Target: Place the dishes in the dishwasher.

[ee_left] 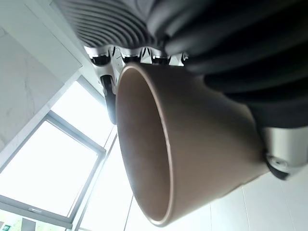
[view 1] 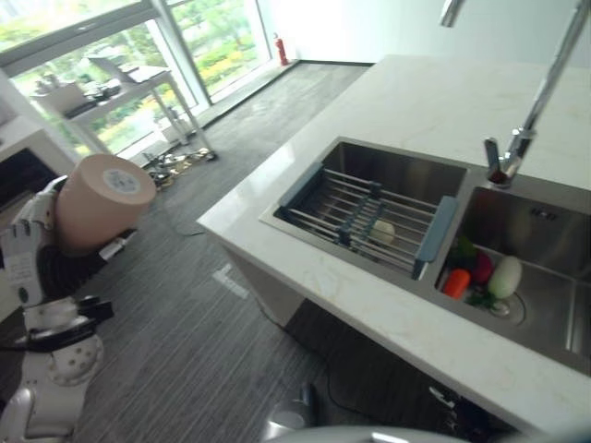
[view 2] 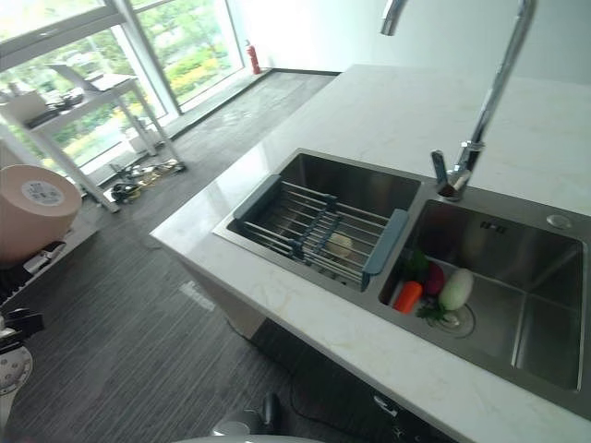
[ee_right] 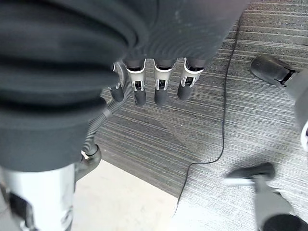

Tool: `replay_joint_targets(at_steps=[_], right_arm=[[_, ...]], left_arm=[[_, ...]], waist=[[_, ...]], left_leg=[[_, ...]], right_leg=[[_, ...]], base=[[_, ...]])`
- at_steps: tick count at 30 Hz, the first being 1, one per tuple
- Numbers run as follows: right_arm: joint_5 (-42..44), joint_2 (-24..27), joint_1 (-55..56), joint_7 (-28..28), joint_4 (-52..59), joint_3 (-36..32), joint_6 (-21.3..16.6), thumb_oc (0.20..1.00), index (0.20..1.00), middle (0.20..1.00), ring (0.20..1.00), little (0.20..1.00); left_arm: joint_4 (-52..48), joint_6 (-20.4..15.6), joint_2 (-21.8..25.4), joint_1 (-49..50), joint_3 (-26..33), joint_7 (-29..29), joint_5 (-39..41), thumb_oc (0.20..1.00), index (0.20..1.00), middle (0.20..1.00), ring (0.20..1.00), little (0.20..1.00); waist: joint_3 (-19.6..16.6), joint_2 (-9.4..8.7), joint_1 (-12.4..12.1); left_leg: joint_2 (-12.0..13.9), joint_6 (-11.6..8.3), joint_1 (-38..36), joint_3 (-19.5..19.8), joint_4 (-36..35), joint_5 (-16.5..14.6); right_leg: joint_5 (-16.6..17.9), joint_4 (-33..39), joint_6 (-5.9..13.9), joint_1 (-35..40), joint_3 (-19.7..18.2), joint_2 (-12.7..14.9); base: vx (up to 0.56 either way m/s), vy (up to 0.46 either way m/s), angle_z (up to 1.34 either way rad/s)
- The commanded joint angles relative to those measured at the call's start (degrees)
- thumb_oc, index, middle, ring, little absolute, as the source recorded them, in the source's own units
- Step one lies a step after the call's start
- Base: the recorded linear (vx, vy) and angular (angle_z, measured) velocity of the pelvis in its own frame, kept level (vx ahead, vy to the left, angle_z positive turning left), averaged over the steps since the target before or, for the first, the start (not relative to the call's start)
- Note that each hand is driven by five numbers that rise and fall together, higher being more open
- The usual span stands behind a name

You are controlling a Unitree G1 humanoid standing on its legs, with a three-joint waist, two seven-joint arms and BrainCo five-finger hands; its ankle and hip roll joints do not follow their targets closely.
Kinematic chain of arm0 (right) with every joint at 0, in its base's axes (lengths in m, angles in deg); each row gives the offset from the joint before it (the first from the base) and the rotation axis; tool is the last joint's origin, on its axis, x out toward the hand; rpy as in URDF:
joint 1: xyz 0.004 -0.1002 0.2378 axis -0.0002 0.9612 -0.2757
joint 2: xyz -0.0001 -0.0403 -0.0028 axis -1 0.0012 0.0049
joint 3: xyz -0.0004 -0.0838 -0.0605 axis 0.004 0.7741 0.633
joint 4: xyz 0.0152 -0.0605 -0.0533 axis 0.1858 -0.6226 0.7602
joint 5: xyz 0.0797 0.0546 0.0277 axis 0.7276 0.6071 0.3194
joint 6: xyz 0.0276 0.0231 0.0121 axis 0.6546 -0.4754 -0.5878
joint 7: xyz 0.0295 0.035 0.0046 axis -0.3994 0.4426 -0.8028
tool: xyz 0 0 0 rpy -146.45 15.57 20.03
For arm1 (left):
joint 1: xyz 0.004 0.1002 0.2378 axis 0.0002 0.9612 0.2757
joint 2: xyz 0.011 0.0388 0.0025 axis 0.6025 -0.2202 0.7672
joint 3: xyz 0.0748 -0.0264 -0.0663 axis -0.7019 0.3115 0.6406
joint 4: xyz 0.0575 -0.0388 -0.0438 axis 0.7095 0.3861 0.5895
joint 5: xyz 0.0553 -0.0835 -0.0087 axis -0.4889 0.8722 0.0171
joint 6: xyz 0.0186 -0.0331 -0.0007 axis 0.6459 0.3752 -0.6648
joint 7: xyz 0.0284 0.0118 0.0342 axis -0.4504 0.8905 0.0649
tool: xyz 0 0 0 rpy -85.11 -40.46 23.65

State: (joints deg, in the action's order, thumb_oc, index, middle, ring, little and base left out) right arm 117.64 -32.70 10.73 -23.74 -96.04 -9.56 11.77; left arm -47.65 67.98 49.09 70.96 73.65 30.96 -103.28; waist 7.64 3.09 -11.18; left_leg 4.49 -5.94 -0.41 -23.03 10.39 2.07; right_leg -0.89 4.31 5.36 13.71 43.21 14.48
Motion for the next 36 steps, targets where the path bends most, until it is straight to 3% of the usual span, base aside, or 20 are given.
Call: replay_joint_targets(at_steps=[1,4,5,7,12,16,21,22,23,24,25,26,30,35,36], right_arm=[[3.3,-2.2,-5.0,-0.5,-0.6,-1.7,-2.6,1.000,1.000,1.000,1.000,1.000],[4.0,-2.8,-3.8,-0.8,-2.6,-4.0,-4.9,1.000,1.000,1.000,1.000,1.000],[4.0,-3.0,-3.1,-1.3,-3.5,-5.2,-6.0,1.000,1.000,1.000,1.000,1.000],[3.5,-3.2,-2.9,-1.8,-3.5,-5.7,-6.1,1.000,1.000,1.000,1.000,1.000],[2.2,-3.3,-3.1,-2.0,-4.4,-5.8,-6.1,1.000,1.000,1.000,1.000,1.000],[0.1,-3.7,-3.1,-2.9,-3.9,-5.0,-6.1,1.000,1.000,1.000,1.000,1.000],[-1.3,-3.7,-3.2,-3.3,-2.3,-3.7,-6.0,1.000,1.000,1.000,1.000,1.000],[-0.1,-3.5,-3.6,-4.6,-1.9,-2.7,-4.6,1.000,1.000,1.000,1.000,1.000],[0.5,-3.7,-3.5,-4.7,-1.7,-2.5,-3.3,1.000,1.000,1.000,1.000,1.000],[-0.5,-4.1,-3.2,-4.3,-2.4,-2.1,-4.4,1.000,1.000,1.000,1.000,1.000],[0.6,-4.2,-3.1,-4.6,-2.8,-1.9,-5.1,1.000,1.000,1.000,1.000,1.000],[1.7,-3.9,-3.0,-4.4,-3.3,-1.3,-6.1,1.000,1.000,1.000,1.000,1.000],[1.0,-2.7,-5.0,-3.9,-5.3,-0.5,-5.4,1.000,1.000,1.000,1.000,1.000],[1.4,-1.1,-7.0,-3.2,-6.6,-0.4,-5.2,1.000,1.000,1.000,1.000,1.000],[2.7,-0.7,-7.0,-3.5,-6.1,-0.7,-5.2,1.000,1.000,1.000,1.000,1.000]], left_arm=[[-0.1,-3.0,1.4,-5.9,3.7,1.8,0.5,0.200,0.200,0.200,0.200,0.200],[0.6,-4.4,2.6,-9.0,2.4,-1.2,2.0,0.200,0.200,0.200,0.200,0.200],[0.8,-4.1,3.8,-11.7,0.6,-2.7,2.7,0.200,0.200,0.200,0.200,0.200],[1.0,-3.3,4.6,-13.4,-0.6,-3.3,3.4,0.200,0.200,0.200,0.200,0.200],[1.3,-0.3,6.8,-15.6,-2.2,-5.4,5.4,0.200,0.200,0.200,0.200,0.200],[1.1,-0.2,7.5,-15.6,-2.6,-7.0,6.7,0.200,0.200,0.200,0.200,0.200],[0.4,-1.0,8.2,-15.5,-3.8,-9.6,5.6,0.200,0.200,0.200,0.200,0.200],[1.0,-0.9,9.2,-17.0,-6.0,-11.2,5.7,0.200,0.200,0.200,0.200,0.200],[1.2,-0.8,9.6,-17.8,-7.4,-11.5,5.5,0.200,0.200,0.200,0.200,0.200],[1.7,-0.7,10.0,-19.8,-11.1,-10.5,3.9,0.200,0.200,0.200,0.200,0.200],[1.8,-1.7,9.8,-20.2,-12.1,-10.3,3.5,0.200,0.200,0.200,0.200,0.200],[2.4,-2.4,9.2,-21.2,-14.0,-9.2,2.0,0.200,0.200,0.200,0.200,0.200],[2.2,-0.8,8.8,-21.8,-13.8,-10.9,3.0,0.200,0.200,0.200,0.200,0.200],[0.4,0.4,8.4,-20.4,-12.4,-11.4,2.9,0.200,0.200,0.200,0.200,0.200],[0.0,-0.2,8.5,-20.1,-11.9,-11.7,3.5,0.200,0.200,0.200,0.200,0.200]], waist=[[2.9,0.33,1.8],[1.7,0.89,5.2],[1.5,1.64,7.5],[1.6,1.87,8.6],[1.3,2.03,7.8],[1.2,2.11,7.0],[1.1,2.10,6.2],[1.3,1.65,7.5],[1.5,1.23,8.7],[2.2,0.47,11.3],[2.3,0.39,11.7],[2.2,0.16,12.3],[1.1,-0.28,10.1],[1.6,-0.35,8.5],[2.2,-0.34,8.5]], left_leg=[[-1.6,0.68,-1.2,0.9,5.7,-7.7],[-2.4,2.58,-5.8,-4.7,1.3,-10.6],[-2.0,3.45,-8.7,-7.7,-3.9,-10.4],[-2.2,3.94,-9.8,-8.0,-5.8,-10.1],[-4.9,5.58,-9.6,-3.4,-8.8,-10.4],[-6.1,6.85,-9.7,-1.4,-10.2,-10.4],[-8.2,9.15,-9.9,2.1,-12.1,-10.5],[-9.0,10.24,-9.9,5.6,-11.9,-10.8],[-9.1,10.63,-9.6,8.1,-10.8,-11.3],[-8.8,10.92,-8.0,13.4,-9.0,-10.6],[-8.6,10.67,-8.0,14.9,-9.1,-10.2],[-8.2,9.37,-7.7,17.6,-9.5,-8.6],[-6.4,6.30,-7.1,16.3,-9.8,-6.4],[-4.2,3.64,-6.0,14.9,-9.8,-4.6],[-2.7,2.23,-5.1,12.6,-9.1,-3.7]], right_leg=[[1.3,-3.8,0.66,-6.0,-4.5,-3.9],[4.6,-5.4,2.54,-8.4,-0.7,-1.9],[5.7,-8.4,3.53,-10.9,1.3,0.6],[5.7,-10.3,3.77,-12.2,1.6,1.7],[5.3,-13.5,4.52,-14.4,0.4,4.0],[5.1,-16.2,4.78,-15.3,0.2,6.0],[6.1,-24.1,6.85,-16.5,-2.3,9.4],[6.2,-27.0,7.49,-18.6,-10.4,7.6],[5.6,-27.1,7.27,-19.8,-15.8,4.9],[2.6,-24.5,5.20,-20.1,-26.4,-2.8],[1.1,-23.5,4.49,-19.0,-29.3,-5.0],[-1.6,-19.0,2.57,-14.8,-32.3,-8.4],[-2.8,-11.5,1.17,-9.5,-28.7,-9.3],[-2.0,-6.7,0.42,-6.9,-27.2,-10.0],[-1.4,-5.3,0.47,-6.2,-25.7,-9.8]], base=[[-0.13,0.106,0.81],[-0.17,0.300,1.28],[-0.12,0.314,2.07],[-0.12,0.290,1.61],[-0.08,0.265,0.47],[-0.09,0.261,0.25],[-0.05,0.220,0.64],[-0.02,0.083,0.82],[-0.07,-0.173,1.94],[-0.06,-0.229,2.45],[-0.08,-0.273,3.74],[-0.02,-0.169,2.34],[0.00,-0.182,1.04],[-0.02,-0.126,0.11],[-0.09,-0.105,0.35]])
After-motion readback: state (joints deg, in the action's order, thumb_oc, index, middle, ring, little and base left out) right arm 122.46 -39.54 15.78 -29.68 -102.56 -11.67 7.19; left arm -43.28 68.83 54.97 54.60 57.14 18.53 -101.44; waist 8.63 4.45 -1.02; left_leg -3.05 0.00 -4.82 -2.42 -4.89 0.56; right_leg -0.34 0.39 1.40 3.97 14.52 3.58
